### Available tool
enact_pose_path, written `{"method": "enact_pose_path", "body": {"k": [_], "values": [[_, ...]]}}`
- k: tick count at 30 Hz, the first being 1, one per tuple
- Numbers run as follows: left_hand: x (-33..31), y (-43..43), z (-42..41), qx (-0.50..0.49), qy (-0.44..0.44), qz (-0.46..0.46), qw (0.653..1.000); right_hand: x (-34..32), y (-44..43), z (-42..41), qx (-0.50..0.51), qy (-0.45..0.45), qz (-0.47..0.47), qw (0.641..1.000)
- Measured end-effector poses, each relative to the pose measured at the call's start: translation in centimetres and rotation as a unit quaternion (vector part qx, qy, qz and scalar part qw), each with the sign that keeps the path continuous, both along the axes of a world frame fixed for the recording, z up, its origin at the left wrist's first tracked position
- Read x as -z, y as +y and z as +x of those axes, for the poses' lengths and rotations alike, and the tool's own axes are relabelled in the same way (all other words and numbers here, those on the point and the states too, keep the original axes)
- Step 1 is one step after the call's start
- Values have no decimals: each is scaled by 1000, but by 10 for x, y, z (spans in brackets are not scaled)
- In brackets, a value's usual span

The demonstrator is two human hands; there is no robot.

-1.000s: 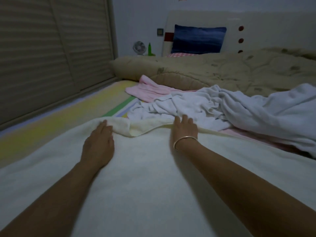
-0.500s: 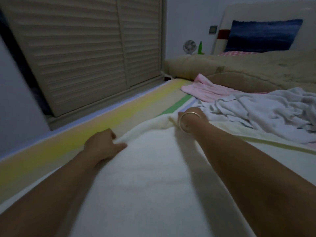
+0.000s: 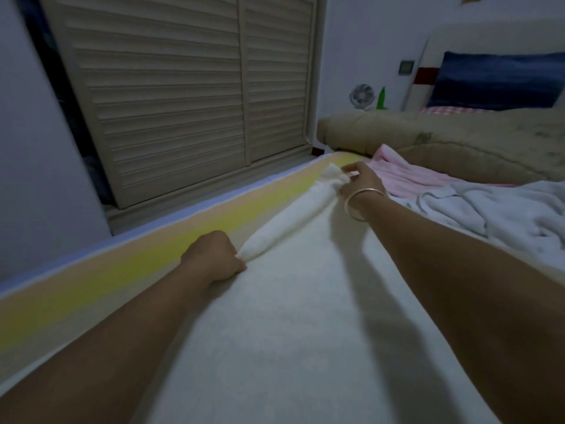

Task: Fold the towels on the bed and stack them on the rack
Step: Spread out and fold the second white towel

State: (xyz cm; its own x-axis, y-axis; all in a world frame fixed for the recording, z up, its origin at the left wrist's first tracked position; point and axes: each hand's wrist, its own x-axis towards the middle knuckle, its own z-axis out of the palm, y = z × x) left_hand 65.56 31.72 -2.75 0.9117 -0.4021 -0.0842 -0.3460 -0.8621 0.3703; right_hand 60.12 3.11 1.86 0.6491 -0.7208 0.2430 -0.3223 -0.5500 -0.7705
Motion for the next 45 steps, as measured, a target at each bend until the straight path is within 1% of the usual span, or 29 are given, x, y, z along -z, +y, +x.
{"method": "enact_pose_path", "body": {"k": [1, 2, 4, 5, 7, 9, 10, 12, 14, 15, 16, 18, 22, 27, 29, 31, 32, 35, 38, 40, 43, 44, 45], "values": [[1, 3, -1, -8, -14, -4, 1000, 6, 2, 2, -11, -15, 11, 1000], [3, 5, -1, -15, -29, -3, 999, 13, 4, 3, -30, 10, 19, 999], [7, 10, -2, -28, -64, 16, 997, 30, 13, 3, -85, 153, 23, 984], [8, 13, -2, -31, -77, 27, 996, 38, 15, 2, -93, 187, 13, 978], [11, 17, -2, -32, -97, 37, 994, 46, 23, -3, -92, 194, -24, 976], [11, 24, -3, -26, -105, 47, 993, 52, 32, -1, -89, 219, -126, 963], [10, 27, -4, -21, -101, 56, 993, 56, 36, 1, -88, 231, -198, 948], [6, 40, -8, -10, -83, 65, 994, 60, 56, 4, -91, 212, -330, 915], [3, 57, -12, -3, -67, 64, 996, 59, 88, 6, -123, 176, -401, 891], [2, 66, -14, -1, -61, 63, 996, 58, 108, 6, -148, 165, -418, 881], [1, 77, -18, -1, -55, 62, 997, 58, 131, 2, -179, 152, -416, 879], [1, 98, -28, -8, -52, 72, 996, 60, 179, -10, -230, 143, -378, 885], [-6, 135, -62, -22, -80, 112, 990, 64, 248, -51, -280, 193, -340, 877], [-22, 179, -114, -43, -144, 174, 973, 58, 272, -129, -284, 215, -267, 895], [-23, 197, -131, -76, -193, 200, 958, 56, 275, -161, -287, 226, -245, 898], [-25, 223, -155, -122, -193, 212, 950, 50, 284, -203, -287, 229, -215, 905], [-22, 230, -158, -138, -185, 191, 954, 51, 284, -214, -286, 222, -206, 909], [-20, 252, -181, -164, -179, 48, 969, 48, 301, -275, -267, 196, -154, 931], [-30, 247, -217, -136, -188, -62, 971, 43, 318, -332, -266, 172, -123, 941], [-40, 230, -245, -89, -193, -106, 971, 36, 325, -366, -253, 170, -81, 949], [-54, 192, -296, 22, -173, -146, 974, 22, 325, -410, -216, 151, 27, 964], [-56, 179, -314, 58, -165, -155, 972, 18, 324, -421, -197, 127, 96, 967], [-57, 162, -346, 99, -159, -169, 968, 11, 320, -447, -165, 90, 188, 964]]}}
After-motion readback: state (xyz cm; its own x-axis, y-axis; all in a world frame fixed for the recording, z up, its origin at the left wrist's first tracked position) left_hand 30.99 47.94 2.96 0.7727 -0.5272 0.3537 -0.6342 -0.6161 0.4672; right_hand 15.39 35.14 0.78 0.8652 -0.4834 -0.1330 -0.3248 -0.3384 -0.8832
